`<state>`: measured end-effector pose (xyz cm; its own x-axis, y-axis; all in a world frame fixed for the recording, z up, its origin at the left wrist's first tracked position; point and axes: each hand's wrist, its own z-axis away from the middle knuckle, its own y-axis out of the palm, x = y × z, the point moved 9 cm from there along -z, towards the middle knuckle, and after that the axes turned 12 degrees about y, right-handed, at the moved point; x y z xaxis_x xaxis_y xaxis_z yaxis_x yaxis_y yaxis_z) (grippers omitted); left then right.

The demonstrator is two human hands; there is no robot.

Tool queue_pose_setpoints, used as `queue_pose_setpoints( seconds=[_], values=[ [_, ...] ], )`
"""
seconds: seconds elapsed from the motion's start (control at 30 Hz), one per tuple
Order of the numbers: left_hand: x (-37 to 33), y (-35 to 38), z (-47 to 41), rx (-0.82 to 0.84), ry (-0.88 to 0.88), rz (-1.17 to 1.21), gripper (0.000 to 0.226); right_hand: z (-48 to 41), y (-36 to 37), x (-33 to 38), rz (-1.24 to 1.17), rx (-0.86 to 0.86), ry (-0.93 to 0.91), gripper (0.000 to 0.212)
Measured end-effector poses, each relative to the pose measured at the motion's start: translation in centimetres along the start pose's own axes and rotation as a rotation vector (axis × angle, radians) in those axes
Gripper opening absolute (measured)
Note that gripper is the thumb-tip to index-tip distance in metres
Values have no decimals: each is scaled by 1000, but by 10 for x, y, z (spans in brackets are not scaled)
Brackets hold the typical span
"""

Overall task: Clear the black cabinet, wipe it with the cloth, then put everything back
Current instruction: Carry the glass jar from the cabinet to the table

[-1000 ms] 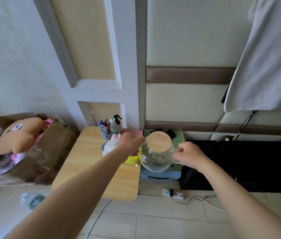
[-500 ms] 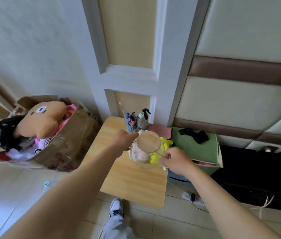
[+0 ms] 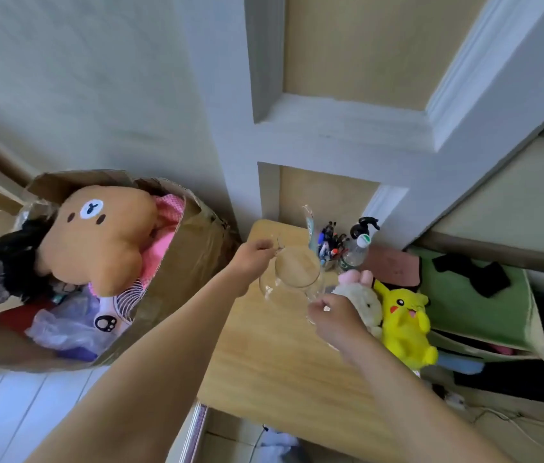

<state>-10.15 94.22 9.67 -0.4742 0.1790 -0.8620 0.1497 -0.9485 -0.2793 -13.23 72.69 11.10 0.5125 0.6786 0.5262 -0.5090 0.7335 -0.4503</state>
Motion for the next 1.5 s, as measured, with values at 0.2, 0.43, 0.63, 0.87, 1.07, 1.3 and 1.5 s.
queue_pose_setpoints(
  seconds=[0.2, 0.43, 0.63, 0.87, 1.07, 1.3, 1.5],
  values=[
    [41, 3, -106, 72, -80, 119, 40, -109, 46, 15, 24, -44, 79, 25],
    [106, 12, -193, 71, -75, 86, 44, -204, 87, 8, 103, -71, 144, 21],
    [143, 11, -217, 29, -108, 150, 43, -234, 97, 14, 163, -84, 112, 12],
    [149, 12, -231, 11, -104, 181, 48, -251, 97, 21, 202, -79, 114, 13],
    [151, 14, -235, -7, -105, 194, 49, -262, 92, 22, 254, -79, 128, 14],
    [120, -5, -205, -82, -84, -45, 61, -236, 75, 40, 298, -84, 81, 34],
    [34, -25, -145, -156, 54, -236, 53, -163, 37, 66, 210, -44, -21, 40]
  ],
)
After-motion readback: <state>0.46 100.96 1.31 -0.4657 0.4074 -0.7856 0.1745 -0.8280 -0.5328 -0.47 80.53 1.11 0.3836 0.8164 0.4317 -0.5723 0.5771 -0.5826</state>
